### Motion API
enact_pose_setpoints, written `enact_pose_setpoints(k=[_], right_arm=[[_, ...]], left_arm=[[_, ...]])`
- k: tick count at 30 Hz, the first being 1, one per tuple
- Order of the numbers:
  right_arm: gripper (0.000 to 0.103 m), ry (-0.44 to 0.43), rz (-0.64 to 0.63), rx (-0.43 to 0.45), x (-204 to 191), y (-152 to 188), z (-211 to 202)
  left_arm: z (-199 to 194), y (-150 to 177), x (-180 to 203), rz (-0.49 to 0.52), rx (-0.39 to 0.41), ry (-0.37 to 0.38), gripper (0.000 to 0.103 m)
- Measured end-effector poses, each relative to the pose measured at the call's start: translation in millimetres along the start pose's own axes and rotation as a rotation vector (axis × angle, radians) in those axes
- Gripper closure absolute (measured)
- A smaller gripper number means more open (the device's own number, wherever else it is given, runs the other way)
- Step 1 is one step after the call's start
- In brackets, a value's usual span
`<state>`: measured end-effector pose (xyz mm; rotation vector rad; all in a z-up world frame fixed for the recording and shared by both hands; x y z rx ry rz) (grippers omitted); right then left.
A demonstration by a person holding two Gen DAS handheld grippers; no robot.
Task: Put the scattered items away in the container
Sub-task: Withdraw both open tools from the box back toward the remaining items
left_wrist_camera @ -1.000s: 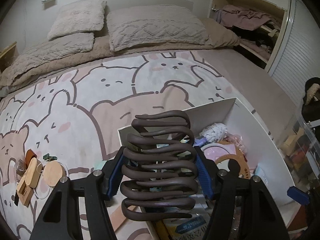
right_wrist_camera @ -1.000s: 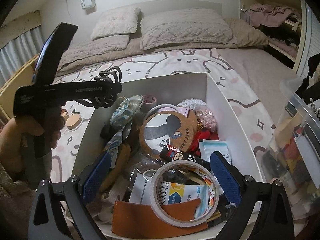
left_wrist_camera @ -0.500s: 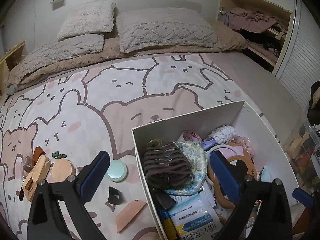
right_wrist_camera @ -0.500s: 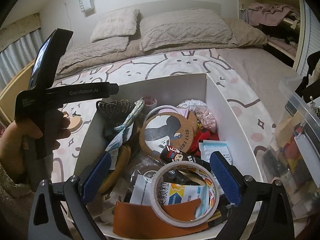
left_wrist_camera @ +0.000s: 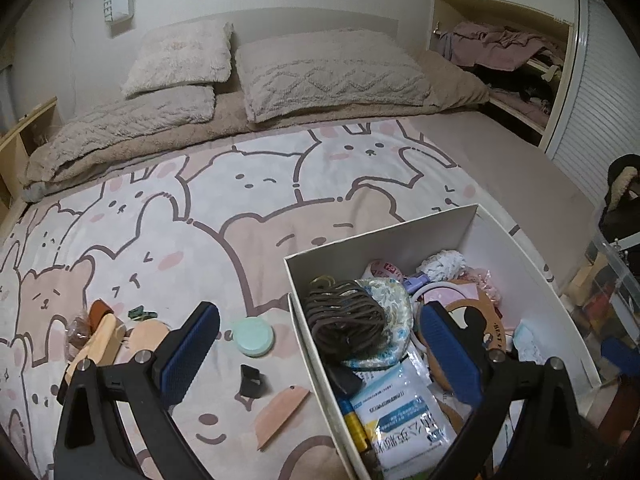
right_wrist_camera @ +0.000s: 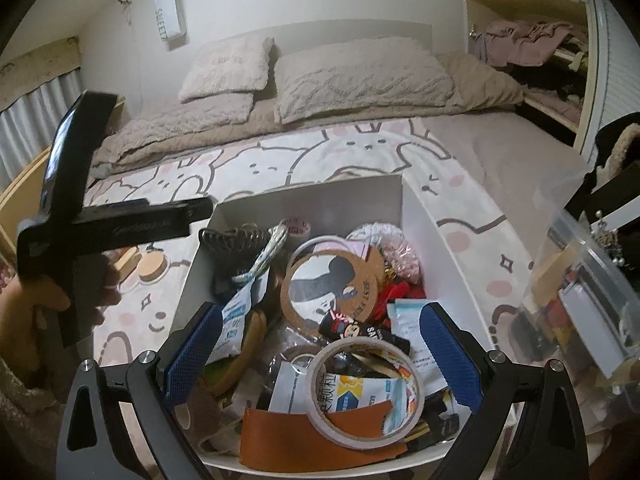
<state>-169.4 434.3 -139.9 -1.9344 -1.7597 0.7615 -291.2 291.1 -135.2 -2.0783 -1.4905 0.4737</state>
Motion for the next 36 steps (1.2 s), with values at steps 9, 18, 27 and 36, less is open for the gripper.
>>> enact_pose_setpoints(k=[9,18,27,36], right_arm=[[0.004,0.015,0.002,0.045,-7.3,-8.3,-19.1],[0.004,0.020,0.006,0.102,-16.2,-13.2,-39.5],[0.004,0.021,0.002,0.146,-22.9,-14.4,-60.2],[0.004,0.027,0.003,0.200,-28.1,-12.4,-86.0]], left_arm=[[-44.6,5.9,-8.6,-0.003,0.058,0.007,0.000],[-85.6,15.0,-18.5,0.002,0.119,-0.011,0.000],[-120.1,29.3,-16.8,0.035,0.161,0.018,0.000],[-149.5,49.8,-21.0,0.024,0.184,0.036,0.000]])
Point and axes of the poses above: each gripper's, at about its wrist camera, not at the fingertips, and z roughly the way its jaws point, x to its right, y to its underside, the point moved 5 cm from there along z, roughly the way its jaws point, and after that the axes turned 6 degrees about -x, right-handed, at the moved point
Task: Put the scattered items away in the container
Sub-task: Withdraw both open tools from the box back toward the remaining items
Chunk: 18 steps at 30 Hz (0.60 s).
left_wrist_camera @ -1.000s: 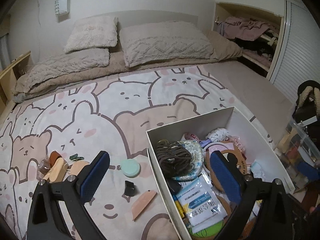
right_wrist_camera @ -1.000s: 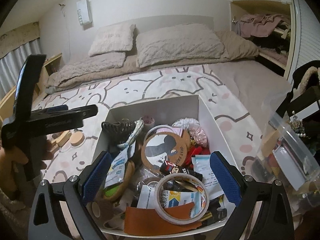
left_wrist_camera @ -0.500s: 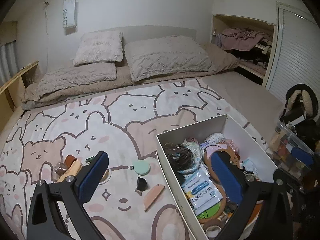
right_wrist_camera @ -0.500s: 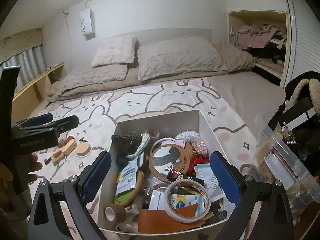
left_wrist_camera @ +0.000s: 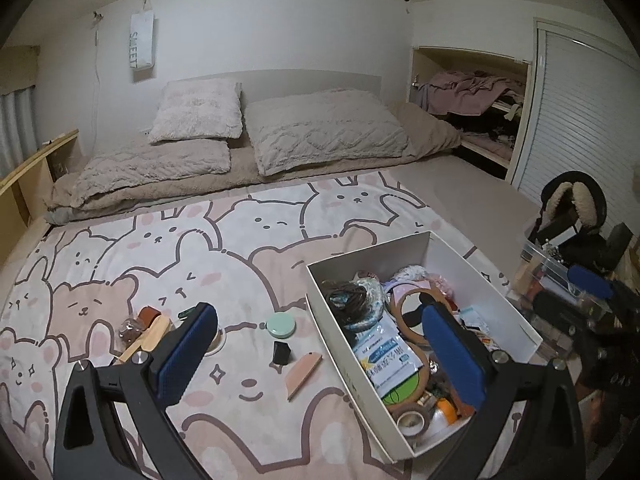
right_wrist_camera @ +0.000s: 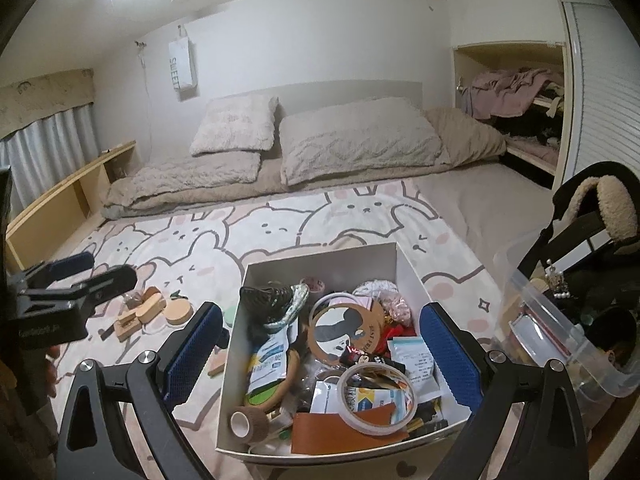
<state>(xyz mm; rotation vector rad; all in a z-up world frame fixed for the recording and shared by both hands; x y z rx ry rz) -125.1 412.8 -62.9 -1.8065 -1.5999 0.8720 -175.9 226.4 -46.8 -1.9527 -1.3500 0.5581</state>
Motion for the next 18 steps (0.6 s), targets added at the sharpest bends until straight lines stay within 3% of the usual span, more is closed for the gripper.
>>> enact_pose_setpoints(k=[18], right_arm=[[0.004,0.080,-0.031,0.068,-3.5,10.2,-34.4]], left_arm=[[-40.8,22.7,-0.4,0.029,0.062,0.031,0.000]])
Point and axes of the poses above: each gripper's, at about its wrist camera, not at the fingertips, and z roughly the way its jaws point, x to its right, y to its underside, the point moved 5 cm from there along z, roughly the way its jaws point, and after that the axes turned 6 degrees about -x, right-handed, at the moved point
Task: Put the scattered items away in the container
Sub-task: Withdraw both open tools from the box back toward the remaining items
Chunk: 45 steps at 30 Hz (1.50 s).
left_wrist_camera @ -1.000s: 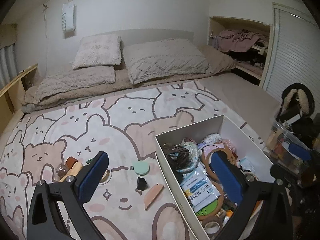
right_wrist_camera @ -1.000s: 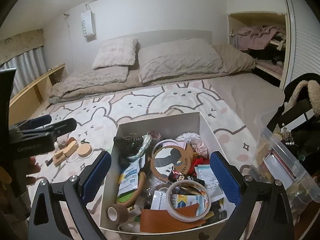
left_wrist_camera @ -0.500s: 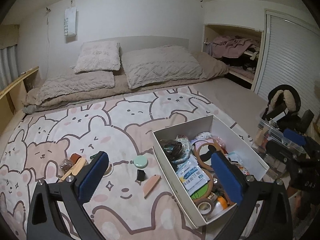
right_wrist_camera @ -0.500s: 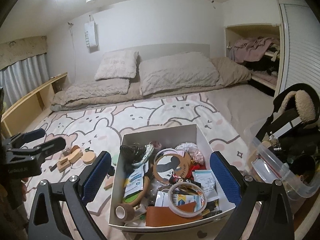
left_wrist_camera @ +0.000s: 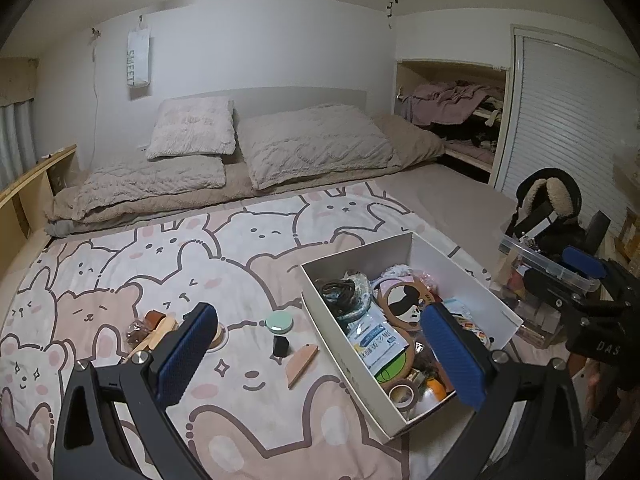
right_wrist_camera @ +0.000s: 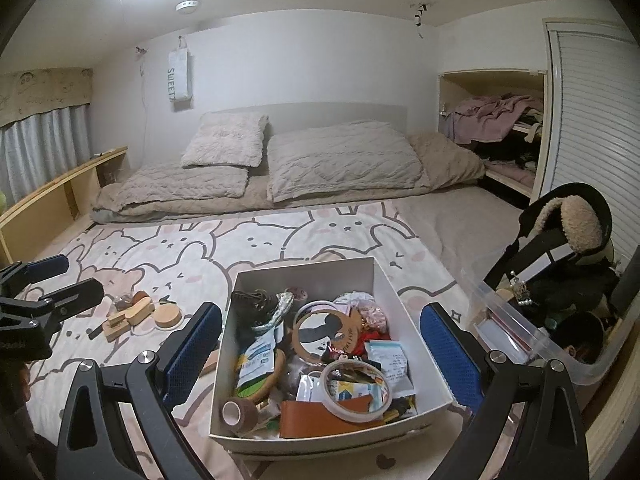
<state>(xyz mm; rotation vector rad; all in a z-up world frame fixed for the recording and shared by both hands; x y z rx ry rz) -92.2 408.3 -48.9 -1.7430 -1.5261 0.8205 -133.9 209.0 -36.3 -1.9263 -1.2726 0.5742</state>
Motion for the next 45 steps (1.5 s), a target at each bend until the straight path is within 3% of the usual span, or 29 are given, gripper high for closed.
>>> enact_pose_setpoints(k=[45], right_arm=[[0.003,0.002,-0.042,0.030,-42.4,21.7,-28.4]], left_arm=[[-32.0,35.8,-46.3,-0.044,0.030,-0.015,0.000]])
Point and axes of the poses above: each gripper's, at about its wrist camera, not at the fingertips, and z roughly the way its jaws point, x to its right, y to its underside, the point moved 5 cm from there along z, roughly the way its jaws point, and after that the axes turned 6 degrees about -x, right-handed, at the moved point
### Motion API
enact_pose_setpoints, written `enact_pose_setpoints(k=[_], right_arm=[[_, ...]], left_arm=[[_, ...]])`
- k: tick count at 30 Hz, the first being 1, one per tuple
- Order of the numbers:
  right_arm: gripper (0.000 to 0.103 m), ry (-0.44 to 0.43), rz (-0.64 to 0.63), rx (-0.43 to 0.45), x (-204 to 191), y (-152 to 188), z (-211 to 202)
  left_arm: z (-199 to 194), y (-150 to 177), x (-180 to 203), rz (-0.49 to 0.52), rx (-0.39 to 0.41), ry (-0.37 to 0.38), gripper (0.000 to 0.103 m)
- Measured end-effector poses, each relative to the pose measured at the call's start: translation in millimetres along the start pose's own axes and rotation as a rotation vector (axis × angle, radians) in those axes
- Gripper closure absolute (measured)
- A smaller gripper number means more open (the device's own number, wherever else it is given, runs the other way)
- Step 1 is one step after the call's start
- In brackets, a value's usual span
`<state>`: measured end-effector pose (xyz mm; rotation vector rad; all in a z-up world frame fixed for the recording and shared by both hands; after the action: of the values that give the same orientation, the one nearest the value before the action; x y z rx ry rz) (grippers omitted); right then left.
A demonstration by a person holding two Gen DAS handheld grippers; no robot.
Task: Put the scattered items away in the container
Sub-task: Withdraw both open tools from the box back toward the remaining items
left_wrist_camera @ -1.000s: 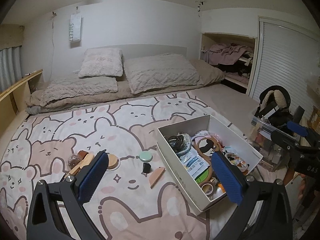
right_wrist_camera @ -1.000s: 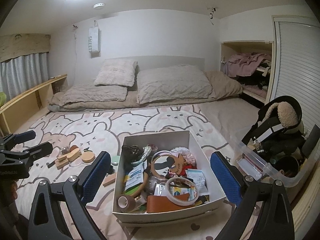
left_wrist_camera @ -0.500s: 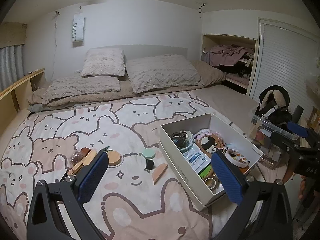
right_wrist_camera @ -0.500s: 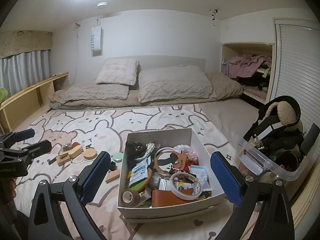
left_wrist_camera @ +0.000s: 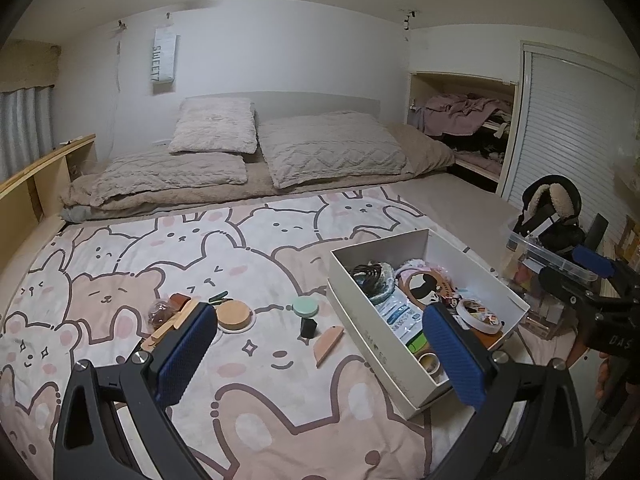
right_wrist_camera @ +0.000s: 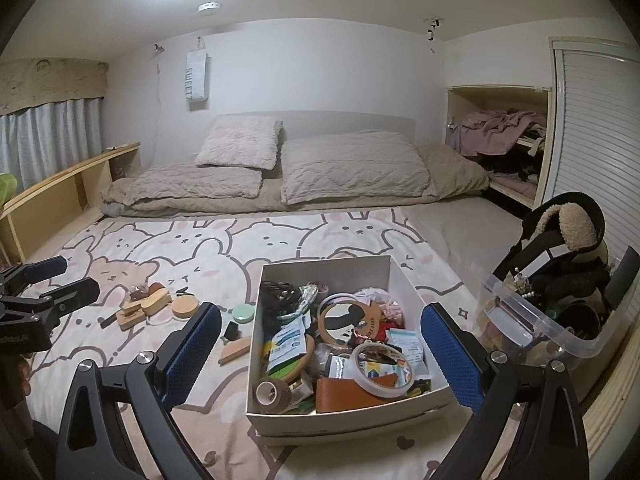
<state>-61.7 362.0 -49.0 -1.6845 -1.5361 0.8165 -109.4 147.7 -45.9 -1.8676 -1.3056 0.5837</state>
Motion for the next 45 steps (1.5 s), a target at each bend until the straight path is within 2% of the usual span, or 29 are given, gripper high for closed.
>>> enact_pose_setpoints(k=[22,45], right_arm=[[0.003,-0.074,-0.036,-0.002,-56.7,-15.3,24.9],[0.003,-0.211,-0.076,0.047,-131.5,-55.4,57.4]], left_arm=[[-3.2,1.7,-66.4,-0.063,0.026,-0.095,0.000],[-15.2,-31.2,-153.7,-0.114,0.112,-0.182,0.000]])
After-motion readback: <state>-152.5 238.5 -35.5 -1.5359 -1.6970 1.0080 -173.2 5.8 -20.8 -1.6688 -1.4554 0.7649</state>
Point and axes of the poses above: each gripper's, at about its wrist camera, not at the fingertips, and z roughly the way its jaws point, x to its right, y to its underside, the point moved 5 cm from there along z, roughly the way its jaws point, and after that the axes turned 6 degrees about -x, right-handed, at the moved point
